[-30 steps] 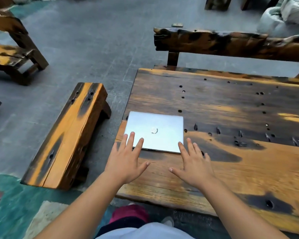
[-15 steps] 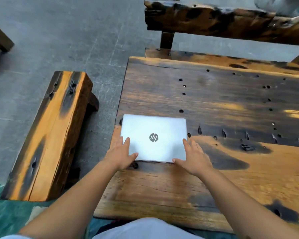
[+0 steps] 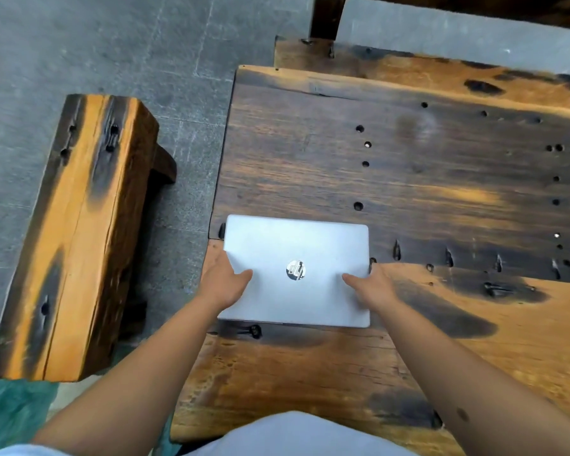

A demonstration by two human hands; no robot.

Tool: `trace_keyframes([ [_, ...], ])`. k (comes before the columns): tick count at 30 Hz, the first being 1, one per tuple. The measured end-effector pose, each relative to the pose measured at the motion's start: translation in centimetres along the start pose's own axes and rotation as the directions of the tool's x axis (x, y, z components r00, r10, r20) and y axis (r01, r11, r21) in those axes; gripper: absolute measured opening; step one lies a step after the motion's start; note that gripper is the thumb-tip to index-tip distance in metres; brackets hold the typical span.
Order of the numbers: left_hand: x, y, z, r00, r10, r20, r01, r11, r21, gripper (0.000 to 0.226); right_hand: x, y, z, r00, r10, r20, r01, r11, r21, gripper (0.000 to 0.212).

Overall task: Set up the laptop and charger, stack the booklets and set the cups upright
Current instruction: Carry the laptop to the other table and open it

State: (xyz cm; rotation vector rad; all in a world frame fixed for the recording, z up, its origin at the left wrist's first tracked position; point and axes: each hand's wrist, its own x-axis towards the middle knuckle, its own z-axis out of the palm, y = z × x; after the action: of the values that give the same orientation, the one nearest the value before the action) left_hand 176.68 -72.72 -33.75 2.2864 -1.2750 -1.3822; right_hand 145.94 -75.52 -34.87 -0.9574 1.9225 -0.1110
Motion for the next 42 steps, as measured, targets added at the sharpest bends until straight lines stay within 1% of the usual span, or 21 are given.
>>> trace_keyframes([
  [2, 0.5, 0.3, 0.4, 0.997, -0.055, -0.055, 0.051, 0.996, -0.074, 0.060, 0.8, -0.1, 0.5, 0.998, 0.049, -0.034, -0.049, 0.999, 0.005, 0.046],
  [5, 1.5, 0.6, 0.6, 0.978, -0.173, -0.118, 0.154, 0.976, -0.151, 0.054, 1.9, -0.3, 1.0, 0.987, 0.144, -0.073, -0.138, 0.987, 0.079, 0.060],
  [6, 1.8, 0.7, 0.6, 0.968, -0.216, -0.125, 0.194, 0.967, -0.164, 0.054, 2.1, -0.2, 1.1, 0.982, 0.172, -0.079, -0.161, 0.979, 0.123, 0.064],
  [9, 2.4, 1.1, 0.6, 0.941, -0.308, -0.139, 0.276, 0.938, -0.208, 0.066, 2.8, -0.1, 0.9, 0.973, 0.220, -0.066, -0.202, 0.957, 0.210, 0.075],
  [12, 2.6, 1.1, 1.1, 0.932, -0.314, -0.182, 0.278, 0.940, -0.199, 0.071, 3.2, -0.1, 0.7, 0.973, 0.227, -0.025, -0.216, 0.949, 0.230, 0.083],
  [14, 2.7, 1.0, 1.3, 0.931, -0.312, -0.192, 0.275, 0.941, -0.194, 0.072, 3.3, -0.2, 0.6, 0.977, 0.215, 0.010, -0.211, 0.950, 0.231, 0.082],
  [17, 2.8, 0.6, 1.1, 0.940, -0.329, -0.094, 0.302, 0.926, -0.225, 0.069, 3.0, -0.4, 0.0, 0.978, 0.202, 0.045, -0.207, 0.947, 0.245, 0.073],
  [20, 2.1, 0.0, 0.9, 0.954, -0.297, -0.038, 0.286, 0.941, -0.183, 0.067, 2.3, -0.6, -0.9, 0.983, 0.158, 0.092, -0.178, 0.940, 0.290, 0.053],
  [23, 0.8, 0.0, 0.3, 0.965, -0.256, -0.058, 0.247, 0.960, -0.133, 0.067, 0.8, -0.8, -1.8, 0.983, 0.085, 0.160, -0.139, 0.921, 0.363, 0.040],
  [26, -1.1, 0.4, -0.5, 0.970, -0.218, -0.105, 0.201, 0.967, -0.155, 0.067, -1.3, -0.5, -2.5, 0.979, 0.006, 0.202, -0.094, 0.899, 0.428, 0.038],
  [30, -3.8, 1.4, -2.2, 0.987, -0.118, -0.110, 0.095, 0.977, -0.193, 0.048, -4.2, 0.1, -3.7, 0.971, -0.074, 0.228, -0.047, 0.874, 0.484, 0.043],
  [33, -5.9, 2.2, -3.6, 0.994, -0.049, -0.095, 0.030, 0.981, -0.192, 0.037, -6.7, 0.7, -4.7, 0.959, -0.135, 0.251, -0.018, 0.850, 0.526, 0.040],
  [35, -7.4, 2.6, -4.3, 0.995, -0.020, -0.098, -0.001, 0.978, -0.210, 0.031, -8.4, 0.9, -5.3, 0.956, -0.177, 0.235, 0.026, 0.847, 0.531, 0.041],
  [36, -8.2, 2.8, -4.6, 0.997, -0.001, -0.082, -0.018, 0.974, -0.225, 0.032, -9.3, 1.0, -5.7, 0.957, -0.191, 0.220, 0.047, 0.846, 0.532, 0.040],
  [39, -10.9, 3.2, -5.0, 0.998, 0.055, 0.005, -0.052, 0.956, -0.289, 0.046, -11.6, 1.4, -7.0, 0.957, -0.227, 0.182, 0.093, 0.832, 0.547, 0.037],
  [40, -12.3, 3.3, -5.1, 0.998, 0.069, 0.011, -0.063, 0.951, -0.304, 0.046, -12.8, 1.5, -7.4, 0.955, -0.242, 0.171, 0.108, 0.821, 0.561, 0.036],
  [42, -13.4, 3.3, -5.0, 0.997, 0.077, -0.004, -0.075, 0.946, -0.317, 0.039, -13.9, 1.5, -7.9, 0.954, -0.246, 0.172, 0.107, 0.813, 0.572, 0.033],
])
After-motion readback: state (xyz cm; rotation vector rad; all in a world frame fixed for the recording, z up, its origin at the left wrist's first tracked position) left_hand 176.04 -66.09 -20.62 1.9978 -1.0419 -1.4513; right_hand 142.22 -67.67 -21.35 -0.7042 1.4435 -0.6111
